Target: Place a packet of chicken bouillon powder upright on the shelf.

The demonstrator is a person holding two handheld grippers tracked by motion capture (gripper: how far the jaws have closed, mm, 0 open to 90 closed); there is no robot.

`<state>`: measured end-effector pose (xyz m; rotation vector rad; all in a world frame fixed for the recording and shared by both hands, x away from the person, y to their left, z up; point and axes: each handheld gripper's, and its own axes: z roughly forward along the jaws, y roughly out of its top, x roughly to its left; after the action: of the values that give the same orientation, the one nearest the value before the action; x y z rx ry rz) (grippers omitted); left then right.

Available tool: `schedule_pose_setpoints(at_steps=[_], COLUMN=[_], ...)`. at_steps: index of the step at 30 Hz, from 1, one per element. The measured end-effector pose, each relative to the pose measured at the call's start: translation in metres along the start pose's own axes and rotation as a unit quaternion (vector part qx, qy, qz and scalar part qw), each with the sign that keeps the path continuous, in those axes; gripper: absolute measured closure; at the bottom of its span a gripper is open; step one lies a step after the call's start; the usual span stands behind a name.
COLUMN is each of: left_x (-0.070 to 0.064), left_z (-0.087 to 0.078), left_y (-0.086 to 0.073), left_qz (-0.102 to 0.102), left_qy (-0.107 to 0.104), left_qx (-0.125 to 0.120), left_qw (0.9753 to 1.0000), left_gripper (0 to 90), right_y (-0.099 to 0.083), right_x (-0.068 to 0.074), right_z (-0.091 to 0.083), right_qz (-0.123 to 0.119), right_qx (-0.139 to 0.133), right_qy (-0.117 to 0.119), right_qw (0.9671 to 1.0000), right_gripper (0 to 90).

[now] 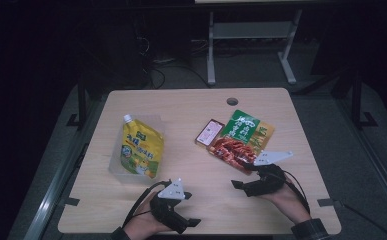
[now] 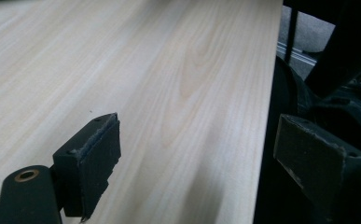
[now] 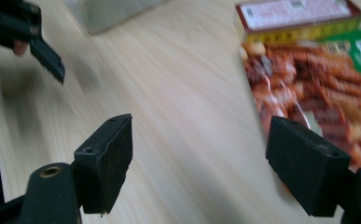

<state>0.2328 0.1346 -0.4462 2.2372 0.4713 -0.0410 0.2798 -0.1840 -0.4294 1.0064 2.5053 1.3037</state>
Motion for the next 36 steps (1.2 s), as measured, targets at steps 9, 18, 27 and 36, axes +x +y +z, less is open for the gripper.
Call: schedule_pose_setpoints(at_steps=[9, 18, 27, 36], left_x=[0.013, 0.029, 0.046, 0.068], left_z=[0.009, 0.022, 0.032, 0.043], left_y=[0.014, 0.035, 0.051, 0.074], left_qz=[-0.010, -0.019, -0.047, -0.057], left_qy=[0.042, 0.082, 0.128, 0.175], left_qx=[-0.005, -0.009, -0.017, -0.018], left_qw=[0.9991, 0.9964, 0.9905, 0.9827], left_gripper=[14.1, 14.2, 14.2, 14.4], right_y=[-0.026, -0.040, -0.046, -0.045], right_x=[-0.004, -0.003, -0.004, -0.005], right_z=[-0.013, -0.022, -0.030, -0.028], right_qz=[0.018, 0.018, 0.024, 0.021], right_qx=[0.017, 0.022, 0.020, 0.022], right_qy=[-0.022, -0.028, -0.034, -0.033], right_qw=[0.9994, 0.9992, 0.9989, 0.9990], right_gripper=[21.8, 21.0, 20.8, 20.4])
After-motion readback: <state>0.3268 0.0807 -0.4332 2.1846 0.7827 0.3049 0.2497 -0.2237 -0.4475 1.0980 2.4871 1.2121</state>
